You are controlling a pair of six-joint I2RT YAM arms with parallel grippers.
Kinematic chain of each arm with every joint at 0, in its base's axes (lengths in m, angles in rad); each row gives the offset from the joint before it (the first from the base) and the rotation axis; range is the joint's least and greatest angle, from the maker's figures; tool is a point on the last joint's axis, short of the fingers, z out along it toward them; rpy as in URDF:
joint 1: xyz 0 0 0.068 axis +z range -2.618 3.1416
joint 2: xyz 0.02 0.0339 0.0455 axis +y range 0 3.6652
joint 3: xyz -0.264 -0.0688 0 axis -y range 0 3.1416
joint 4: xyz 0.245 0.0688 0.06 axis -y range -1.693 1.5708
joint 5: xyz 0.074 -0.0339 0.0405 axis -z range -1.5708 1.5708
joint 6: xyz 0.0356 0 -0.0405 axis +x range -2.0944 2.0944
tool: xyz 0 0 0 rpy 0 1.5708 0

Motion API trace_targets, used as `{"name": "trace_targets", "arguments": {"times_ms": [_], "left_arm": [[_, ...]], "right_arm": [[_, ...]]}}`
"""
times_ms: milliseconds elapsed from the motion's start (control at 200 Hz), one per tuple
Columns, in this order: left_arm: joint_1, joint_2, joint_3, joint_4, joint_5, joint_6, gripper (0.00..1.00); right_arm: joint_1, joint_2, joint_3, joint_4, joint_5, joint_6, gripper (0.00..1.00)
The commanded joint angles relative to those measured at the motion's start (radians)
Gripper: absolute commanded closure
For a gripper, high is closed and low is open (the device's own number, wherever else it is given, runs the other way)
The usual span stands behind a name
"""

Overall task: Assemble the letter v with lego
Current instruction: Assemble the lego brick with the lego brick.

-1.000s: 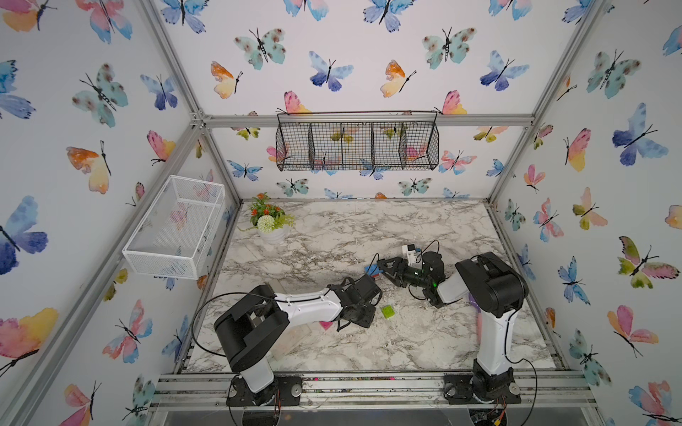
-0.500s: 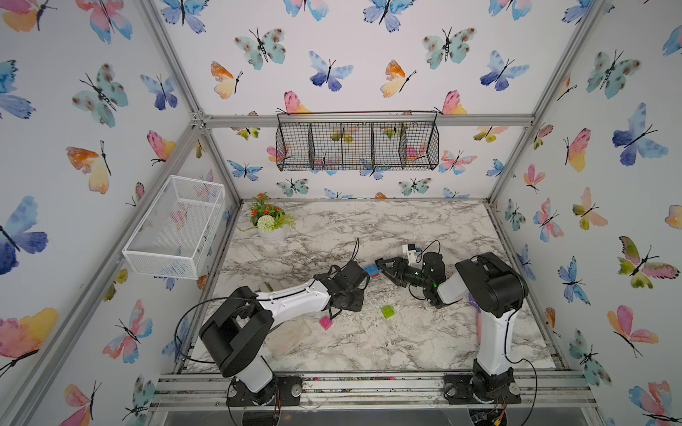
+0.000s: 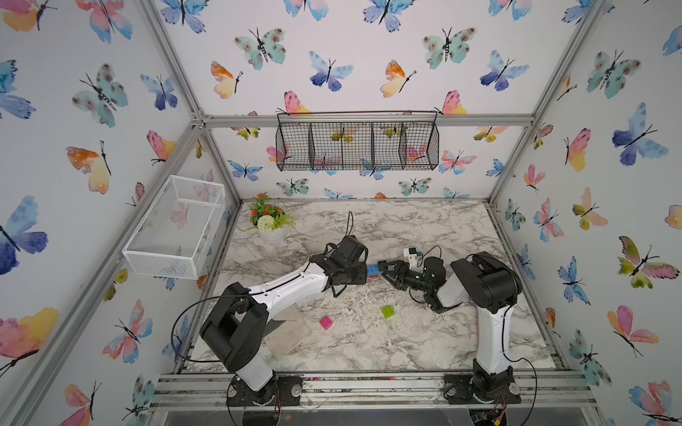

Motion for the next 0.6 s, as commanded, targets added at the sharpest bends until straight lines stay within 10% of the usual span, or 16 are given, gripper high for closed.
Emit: {"name": "trace_targets", "arguments": {"times_ms": [0,591], "left_arm": [[0.005,0.05,0.044,-0.02,0.016,0.005,0.75],[0.035,0.152,0.123,-0.033,0.012,-0.017,0.75]], "right_arm": [[-0.004,0.02,-0.007,0.055,-0.001,0.015,0.4],[-0.005,0.079,0.051,0.037,-0.003,0.011,0.38]]}}
